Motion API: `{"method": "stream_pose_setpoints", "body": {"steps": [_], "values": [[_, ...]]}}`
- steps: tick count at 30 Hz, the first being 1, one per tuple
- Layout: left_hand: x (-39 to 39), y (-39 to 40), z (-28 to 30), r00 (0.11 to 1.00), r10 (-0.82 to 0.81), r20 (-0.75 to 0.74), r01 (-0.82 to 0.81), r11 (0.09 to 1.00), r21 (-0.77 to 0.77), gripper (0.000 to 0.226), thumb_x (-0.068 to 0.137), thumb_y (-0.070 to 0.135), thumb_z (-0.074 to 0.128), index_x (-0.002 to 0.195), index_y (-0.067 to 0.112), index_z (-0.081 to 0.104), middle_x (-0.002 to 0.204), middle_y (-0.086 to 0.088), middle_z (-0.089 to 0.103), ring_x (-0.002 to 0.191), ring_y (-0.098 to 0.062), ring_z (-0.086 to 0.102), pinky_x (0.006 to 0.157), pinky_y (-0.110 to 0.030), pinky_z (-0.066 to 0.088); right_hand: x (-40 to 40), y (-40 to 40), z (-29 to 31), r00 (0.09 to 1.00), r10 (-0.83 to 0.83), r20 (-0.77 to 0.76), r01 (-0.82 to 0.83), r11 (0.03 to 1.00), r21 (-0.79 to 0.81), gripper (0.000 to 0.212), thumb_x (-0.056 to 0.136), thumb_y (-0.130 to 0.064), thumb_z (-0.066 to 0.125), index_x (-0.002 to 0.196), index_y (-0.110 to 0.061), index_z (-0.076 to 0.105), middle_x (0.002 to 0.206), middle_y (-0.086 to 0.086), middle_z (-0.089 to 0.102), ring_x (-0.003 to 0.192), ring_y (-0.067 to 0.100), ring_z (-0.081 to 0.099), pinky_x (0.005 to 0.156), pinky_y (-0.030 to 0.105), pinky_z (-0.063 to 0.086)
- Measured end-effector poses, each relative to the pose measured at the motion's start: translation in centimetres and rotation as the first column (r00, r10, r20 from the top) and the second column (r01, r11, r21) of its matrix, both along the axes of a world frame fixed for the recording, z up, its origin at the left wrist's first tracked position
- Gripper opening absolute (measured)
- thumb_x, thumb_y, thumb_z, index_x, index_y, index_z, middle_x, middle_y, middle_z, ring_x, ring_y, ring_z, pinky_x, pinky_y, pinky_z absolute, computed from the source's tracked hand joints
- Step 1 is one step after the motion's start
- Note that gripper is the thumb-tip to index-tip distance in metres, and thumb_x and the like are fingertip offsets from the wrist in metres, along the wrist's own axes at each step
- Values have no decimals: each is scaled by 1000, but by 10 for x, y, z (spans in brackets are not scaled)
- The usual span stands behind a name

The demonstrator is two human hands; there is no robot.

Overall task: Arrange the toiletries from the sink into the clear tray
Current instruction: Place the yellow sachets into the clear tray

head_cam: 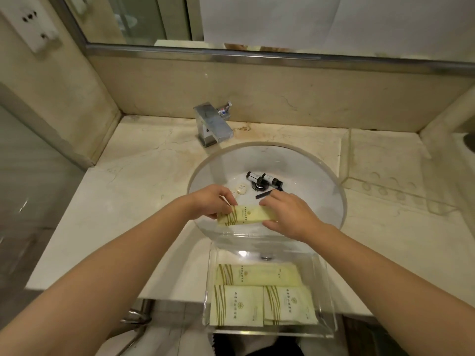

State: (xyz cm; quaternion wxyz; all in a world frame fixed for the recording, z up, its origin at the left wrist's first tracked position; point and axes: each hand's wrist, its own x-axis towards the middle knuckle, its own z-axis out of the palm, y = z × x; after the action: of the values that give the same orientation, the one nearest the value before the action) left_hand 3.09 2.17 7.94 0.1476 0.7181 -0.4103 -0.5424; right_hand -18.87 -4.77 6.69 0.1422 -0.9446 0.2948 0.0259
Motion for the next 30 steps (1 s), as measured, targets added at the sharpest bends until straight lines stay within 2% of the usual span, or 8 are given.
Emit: {"method": "stream_pose_setpoints", "body": {"steps": [5,11,15,17,19,22,27,30], "values": [[-13,18,10,981,-182,59,181,983,23,14,88,6,61,87,19,64,93,-2,67,79,-13,62,63,-22,48,-23,32,-3,997,-7,77,5,1000,25,44,84,-33,66,122,-14,59,108,3,57,98,23,54,78,35,49],[-28,39,9,919,-357,166,356,934,34,7,86,11,63,88,16,67,84,4,66,75,-11,61,61,-22,47,-45,72,-15,1000,-25,15,24,999,49,49,86,-42,61,128,-19,53,119,-3,56,107,17,53,87,30,45],[-33,48,3,880,-367,302,384,923,3,9,84,14,66,92,13,70,87,5,65,81,-11,59,78,-25,49,-44,86,-25,998,-66,21,66,998,1,47,85,-38,61,127,-21,51,120,-5,58,109,18,54,92,32,44],[-35,52,1,845,-378,379,411,911,-8,8,83,16,66,92,14,67,83,8,59,83,-13,55,74,-23,47,-42,92,-29,996,-85,13,86,996,-32,46,82,-36,64,124,-20,55,116,-4,60,106,19,57,90,32,46],[-35,56,-2,820,-378,430,423,906,-8,7,82,15,66,85,16,60,80,7,54,80,-15,52,64,-22,43,-40,96,-34,995,-94,18,95,993,-72,43,73,-31,74,113,-18,61,103,-1,63,94,21,60,79,32,51],[-34,60,-9,795,-369,482,417,909,8,23,79,13,66,70,22,47,84,1,56,78,-18,51,63,-25,41,-38,98,-35,992,-110,58,117,985,-124,46,59,-26,85,100,-17,65,91,1,62,82,21,59,68,32,52],[-36,65,-18,752,-355,555,404,914,37,35,75,20,69,65,24,35,74,3,48,75,-21,49,61,-31,39,-38,98,-34,988,-139,70,149,973,-176,53,55,-31,86,103,-21,67,102,4,63,92,25,60,75,38,52],[-37,66,-21,744,-344,573,394,918,39,39,73,23,72,65,24,34,71,5,43,74,-21,47,59,-30,38,-46,96,-35,985,-156,68,166,966,-198,46,60,-35,83,100,-21,67,98,2,61,90,23,56,75,36,50]]}}
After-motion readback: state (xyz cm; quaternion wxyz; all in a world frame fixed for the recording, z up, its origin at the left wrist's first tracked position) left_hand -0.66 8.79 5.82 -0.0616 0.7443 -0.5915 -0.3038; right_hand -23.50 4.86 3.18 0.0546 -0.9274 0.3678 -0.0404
